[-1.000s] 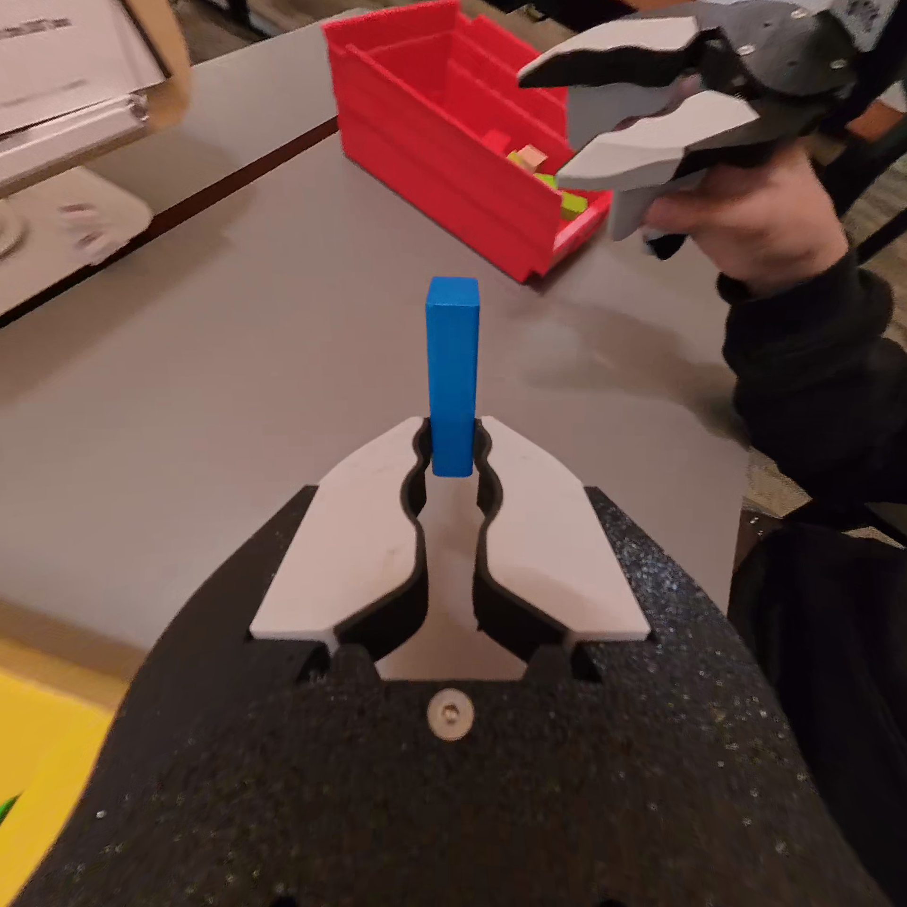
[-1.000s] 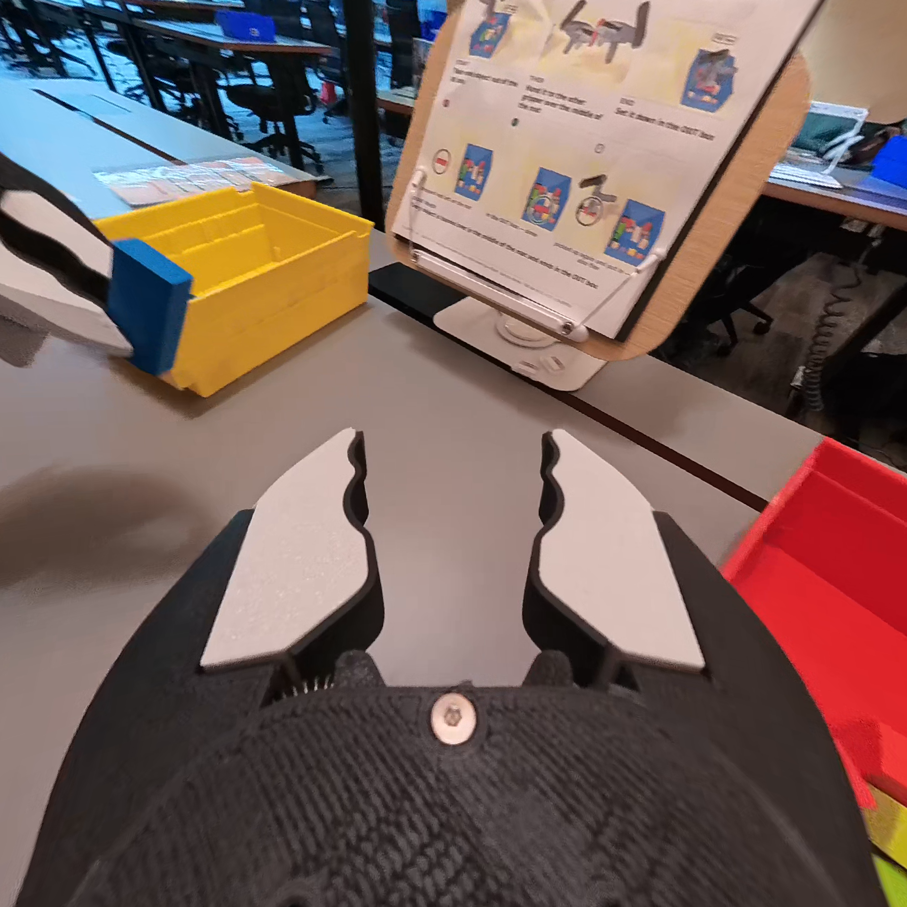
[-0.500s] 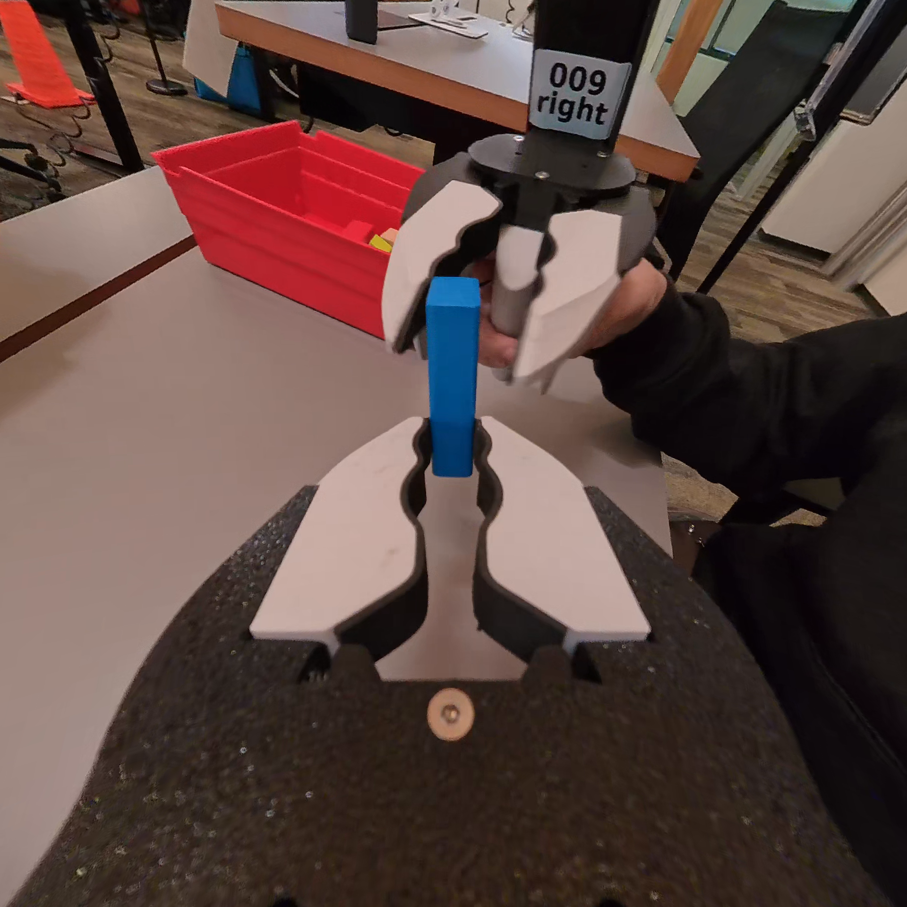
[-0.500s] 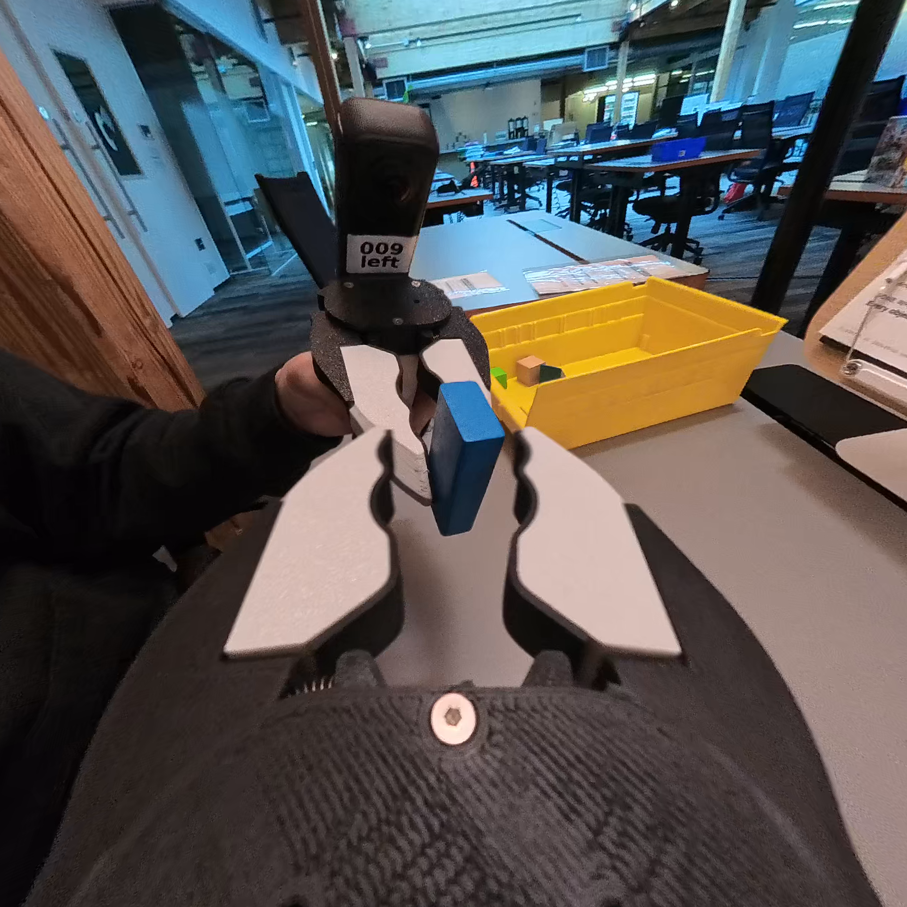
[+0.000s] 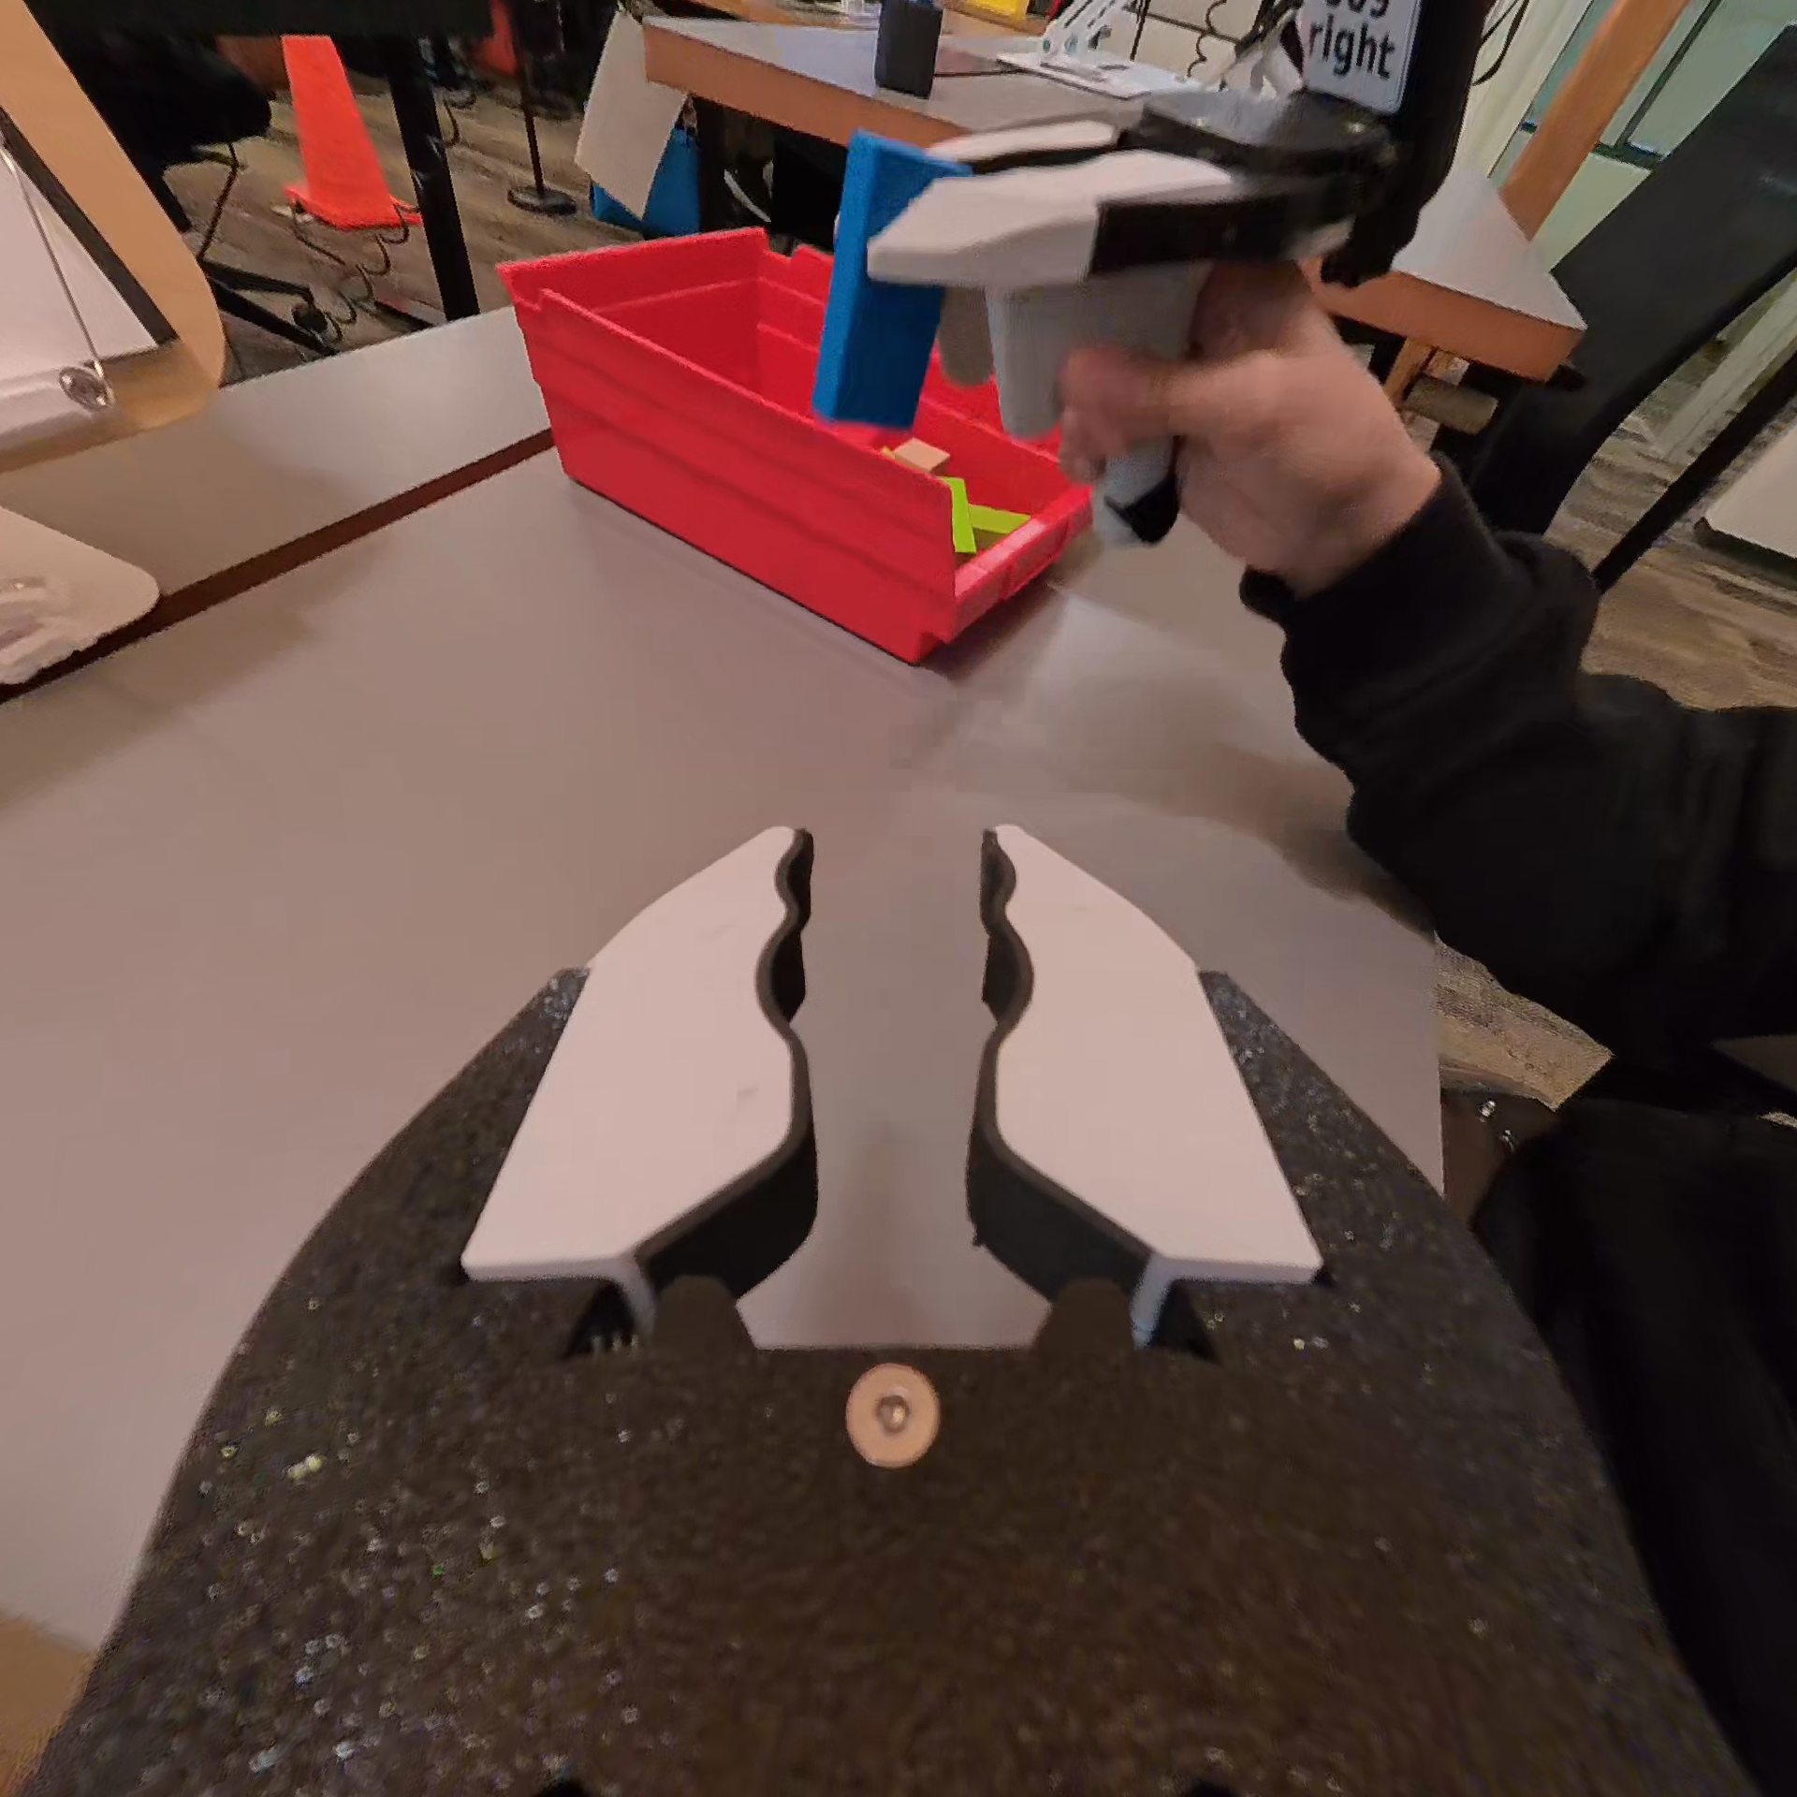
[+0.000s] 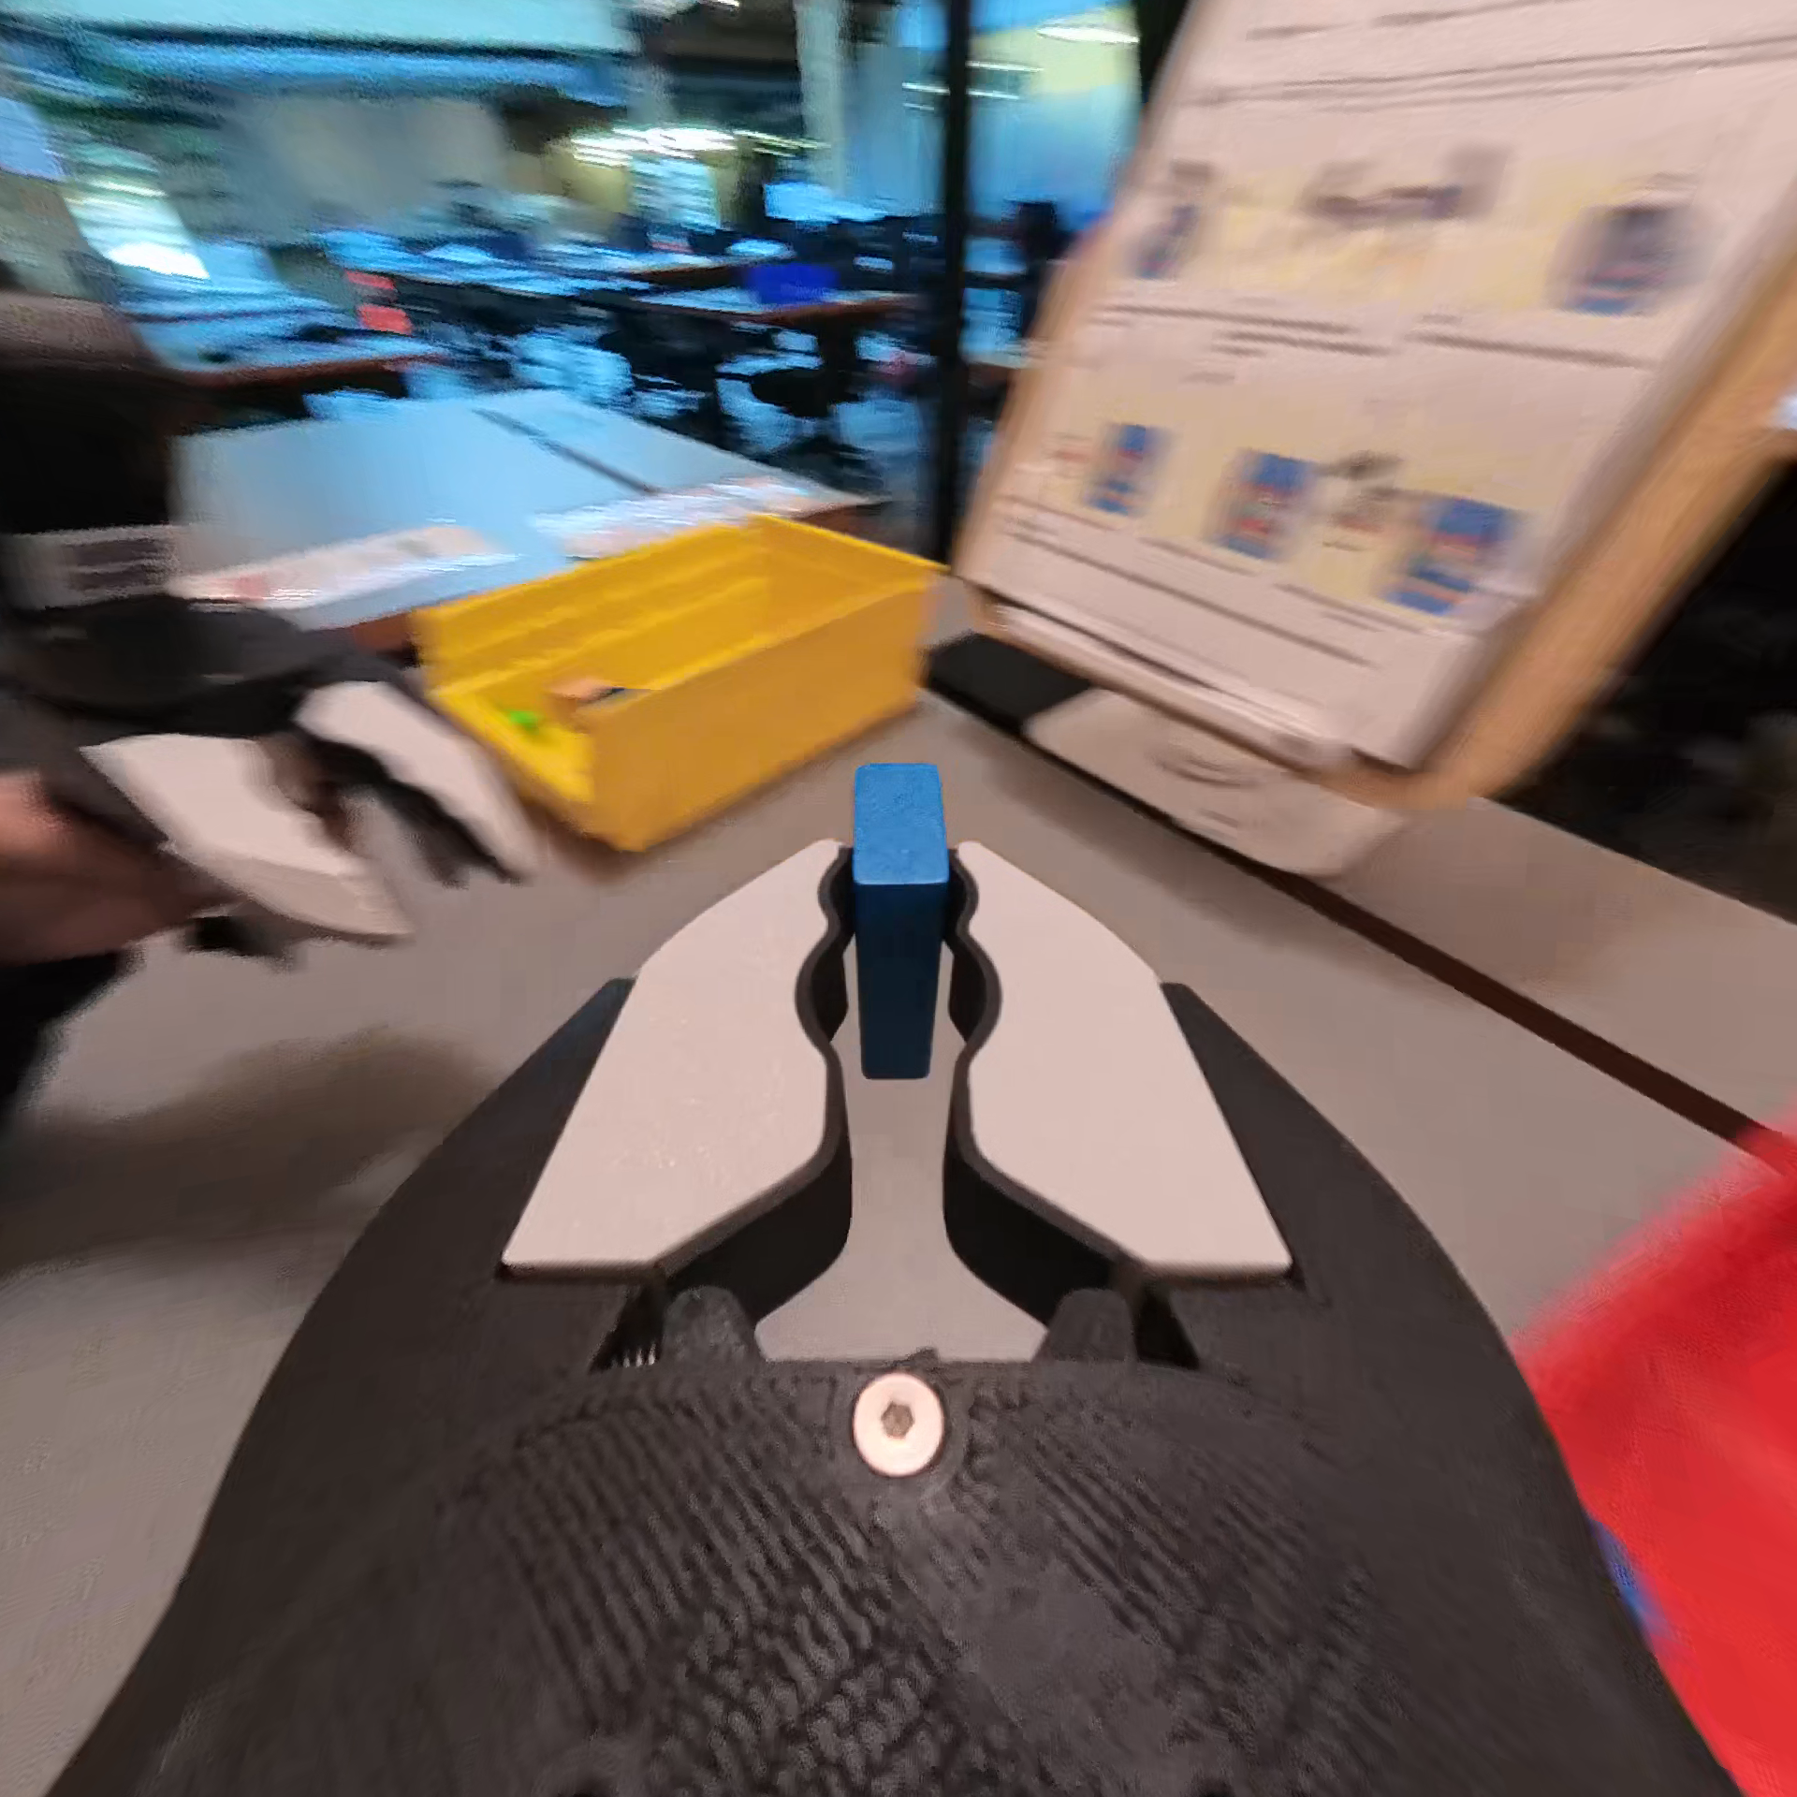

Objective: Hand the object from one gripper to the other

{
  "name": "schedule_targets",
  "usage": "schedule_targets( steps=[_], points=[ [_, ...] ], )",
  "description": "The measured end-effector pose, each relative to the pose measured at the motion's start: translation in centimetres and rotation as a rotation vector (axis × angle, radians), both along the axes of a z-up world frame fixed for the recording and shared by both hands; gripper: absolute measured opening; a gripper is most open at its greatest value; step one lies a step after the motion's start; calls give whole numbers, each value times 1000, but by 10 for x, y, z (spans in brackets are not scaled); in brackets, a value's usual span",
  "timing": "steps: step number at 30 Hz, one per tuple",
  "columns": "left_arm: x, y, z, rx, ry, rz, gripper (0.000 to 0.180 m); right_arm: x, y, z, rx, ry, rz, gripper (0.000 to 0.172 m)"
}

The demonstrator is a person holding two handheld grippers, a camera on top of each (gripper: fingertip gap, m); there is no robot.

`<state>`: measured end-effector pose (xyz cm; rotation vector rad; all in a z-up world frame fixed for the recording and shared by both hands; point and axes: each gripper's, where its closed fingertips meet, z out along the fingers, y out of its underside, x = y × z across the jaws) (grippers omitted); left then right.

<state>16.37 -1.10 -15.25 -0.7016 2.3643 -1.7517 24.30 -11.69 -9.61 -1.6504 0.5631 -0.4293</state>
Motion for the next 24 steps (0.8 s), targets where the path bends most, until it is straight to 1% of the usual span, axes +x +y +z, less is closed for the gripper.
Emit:
schedule_targets(
  steps=[2, 4, 6, 8, 11, 14, 17, 20, 21, 22, 23, 24],
  points=[
    [-2, 2, -6, 16, 14, 1, 32, 26, -62, -8, -38, 25, -214, 17],
    [-3, 4, -12, 31, 25, 5, 31, 42, -130, -25, -122, 83, -428, 17],
    [-2, 6, -17, 40, 38, 13, 30, 43, -189, -45, -201, 185, -581, 17],
    [-3, 6, -19, 29, 50, 5, 29, 37, -224, -58, -202, 267, -646, 17],
    [-1, 5, -21, 5, 72, 0, 28, 33, -245, -77, -179, 370, -676, 17],
    [0, 5, -23, 3, 92, 1, 28, 29, -254, -102, -244, 485, -711, 17],
    [1, 10, -27, 30, 95, 11, 28, 25, -257, -113, -299, 544, -732, 17],
    [3, 20, -29, 36, 101, 41, 30, 27, -257, -120, -339, 555, -737, 17],
    [5, 25, -28, 36, 103, 65, 31, 28, -256, -120, -344, 545, -732, 21],
    [7, 32, -26, 39, 103, 91, 32, 30, -256, -118, -344, 527, -745, 37],
    [10, 41, -23, 46, 99, 123, 34, 32, -256, -114, -348, 504, -760, 48],
    [15, 53, -18, 59, 91, 166, 34, 33, -255, -110, -350, 480, -760, 51]
  ],
)
